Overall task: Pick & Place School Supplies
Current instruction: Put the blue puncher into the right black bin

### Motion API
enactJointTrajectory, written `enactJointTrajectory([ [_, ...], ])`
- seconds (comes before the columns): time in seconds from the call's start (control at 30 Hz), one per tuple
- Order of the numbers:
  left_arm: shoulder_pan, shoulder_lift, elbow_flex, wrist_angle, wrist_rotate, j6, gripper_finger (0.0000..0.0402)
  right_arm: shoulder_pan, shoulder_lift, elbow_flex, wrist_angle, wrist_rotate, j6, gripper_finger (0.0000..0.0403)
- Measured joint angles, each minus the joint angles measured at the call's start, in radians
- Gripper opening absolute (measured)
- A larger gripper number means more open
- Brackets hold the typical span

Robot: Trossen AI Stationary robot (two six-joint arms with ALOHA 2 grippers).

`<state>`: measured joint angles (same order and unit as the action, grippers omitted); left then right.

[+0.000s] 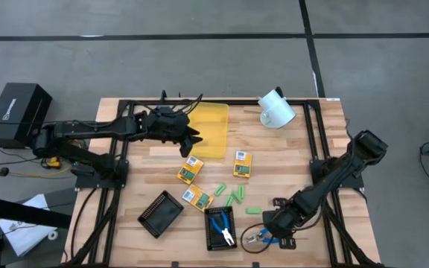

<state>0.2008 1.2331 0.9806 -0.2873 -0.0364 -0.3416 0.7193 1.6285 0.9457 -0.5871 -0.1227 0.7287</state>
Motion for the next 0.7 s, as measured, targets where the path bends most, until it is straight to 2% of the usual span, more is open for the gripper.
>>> enactJointTrajectory([
  [0.37, 0.000, 0.000, 0.000, 0.000, -0.009, 0.000, 0.0150, -0.055, 0.014, -0.020, 0.072, 0.017, -0.032, 0.0153],
  [0.7, 0.000, 0.000, 0.000, -0.002, -0.009, 0.021, 0.0150, -0.056, 0.014, -0.024, 0.115, 0.061, -0.021, 0.0151],
])
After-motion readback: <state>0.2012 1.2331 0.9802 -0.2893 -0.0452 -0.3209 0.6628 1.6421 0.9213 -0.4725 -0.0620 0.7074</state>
